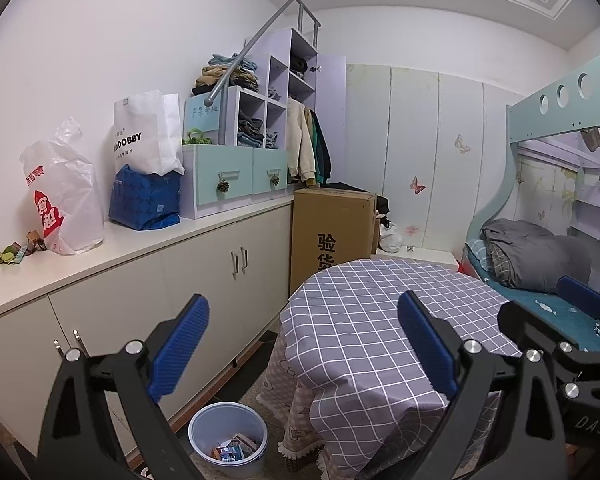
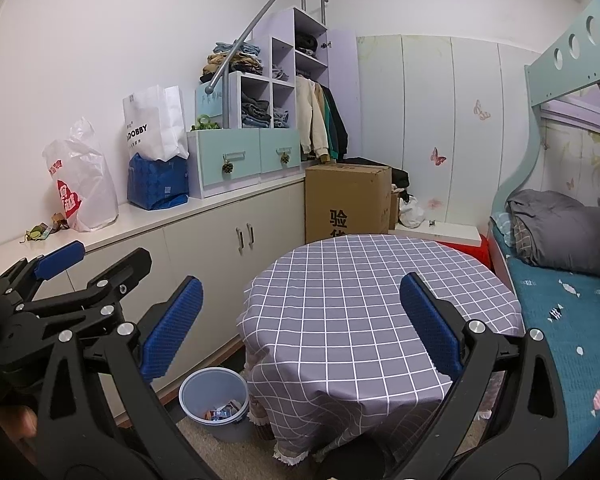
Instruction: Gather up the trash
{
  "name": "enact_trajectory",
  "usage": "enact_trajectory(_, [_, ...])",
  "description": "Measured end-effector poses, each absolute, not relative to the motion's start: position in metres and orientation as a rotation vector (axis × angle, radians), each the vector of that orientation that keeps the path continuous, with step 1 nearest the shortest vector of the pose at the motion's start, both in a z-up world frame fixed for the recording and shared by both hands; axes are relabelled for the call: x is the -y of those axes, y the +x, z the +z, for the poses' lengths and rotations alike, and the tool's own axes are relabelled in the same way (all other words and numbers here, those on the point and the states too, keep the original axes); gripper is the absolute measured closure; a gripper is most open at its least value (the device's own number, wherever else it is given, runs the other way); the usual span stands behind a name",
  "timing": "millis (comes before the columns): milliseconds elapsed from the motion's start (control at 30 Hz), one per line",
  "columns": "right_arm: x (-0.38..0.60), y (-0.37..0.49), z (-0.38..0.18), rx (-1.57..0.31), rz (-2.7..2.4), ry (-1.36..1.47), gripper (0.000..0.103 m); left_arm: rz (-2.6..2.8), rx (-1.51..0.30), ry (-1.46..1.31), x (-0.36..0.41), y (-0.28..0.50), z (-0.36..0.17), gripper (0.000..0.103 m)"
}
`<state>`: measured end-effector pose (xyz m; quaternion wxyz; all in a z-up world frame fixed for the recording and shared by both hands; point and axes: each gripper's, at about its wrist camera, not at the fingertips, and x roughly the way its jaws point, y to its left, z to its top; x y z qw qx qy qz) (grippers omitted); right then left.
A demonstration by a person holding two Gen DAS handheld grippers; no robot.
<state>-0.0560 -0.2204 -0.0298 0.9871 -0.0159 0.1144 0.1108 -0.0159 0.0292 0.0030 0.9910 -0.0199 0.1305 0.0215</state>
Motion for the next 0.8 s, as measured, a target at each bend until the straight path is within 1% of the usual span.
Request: enact_trajectory(800, [0.2274,-0.0554,-0.0331,-0.245,0.225,-0.027,0.006,0.033,-0.271,-0.036,-0.0261,-0.0132,-0.0017,0.01])
